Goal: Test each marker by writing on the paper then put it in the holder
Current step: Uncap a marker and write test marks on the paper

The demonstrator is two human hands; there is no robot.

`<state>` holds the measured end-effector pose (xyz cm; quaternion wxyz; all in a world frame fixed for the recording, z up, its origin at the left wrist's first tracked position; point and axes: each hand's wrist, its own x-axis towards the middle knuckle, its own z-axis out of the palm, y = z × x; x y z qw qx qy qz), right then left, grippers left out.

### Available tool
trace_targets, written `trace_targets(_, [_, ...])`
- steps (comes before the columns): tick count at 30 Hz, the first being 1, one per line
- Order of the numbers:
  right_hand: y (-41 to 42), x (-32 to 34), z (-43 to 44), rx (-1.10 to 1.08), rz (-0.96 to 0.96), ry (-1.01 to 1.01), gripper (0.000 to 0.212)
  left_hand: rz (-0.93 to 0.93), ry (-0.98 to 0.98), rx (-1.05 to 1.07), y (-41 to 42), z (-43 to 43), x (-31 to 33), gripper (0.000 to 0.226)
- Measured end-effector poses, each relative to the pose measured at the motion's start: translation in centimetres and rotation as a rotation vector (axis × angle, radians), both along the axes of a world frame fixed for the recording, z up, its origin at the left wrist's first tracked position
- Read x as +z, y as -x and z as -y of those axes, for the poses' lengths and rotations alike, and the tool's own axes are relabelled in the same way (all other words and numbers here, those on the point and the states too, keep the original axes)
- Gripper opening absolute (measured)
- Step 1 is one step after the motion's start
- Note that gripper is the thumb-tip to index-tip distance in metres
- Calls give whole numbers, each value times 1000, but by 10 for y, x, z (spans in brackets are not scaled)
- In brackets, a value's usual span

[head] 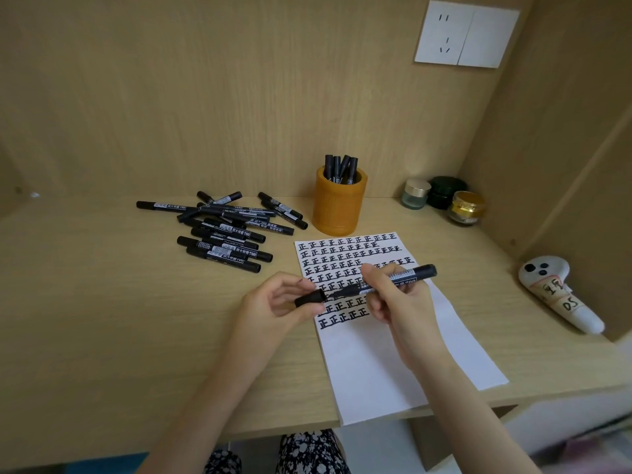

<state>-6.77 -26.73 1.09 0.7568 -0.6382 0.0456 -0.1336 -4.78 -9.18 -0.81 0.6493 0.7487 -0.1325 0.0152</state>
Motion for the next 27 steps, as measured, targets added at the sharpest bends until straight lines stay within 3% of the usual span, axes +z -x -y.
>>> trace_targets(10, [2,-3,-12,115,51,143,19,51,17,17,6,7,1,22])
trace_targets(15, [-1,0,-11,147,55,184,21,62,41,35,5,8,4,22])
trace_targets(20, [-4,0,-11,167,44,156,26,59,18,38,6,8,7,22])
trace_targets(24, [-7,-5,-14,228,-7,117,18,58,-15,50,5,4,8,20])
trace_targets(25, [-8,-5,-16,210,-44,74,18,59,-12,61,4,3,10,20])
trace_targets(27, [-14,-7,-15,67,-114,43,39,78,-23,93,2,1,13,21])
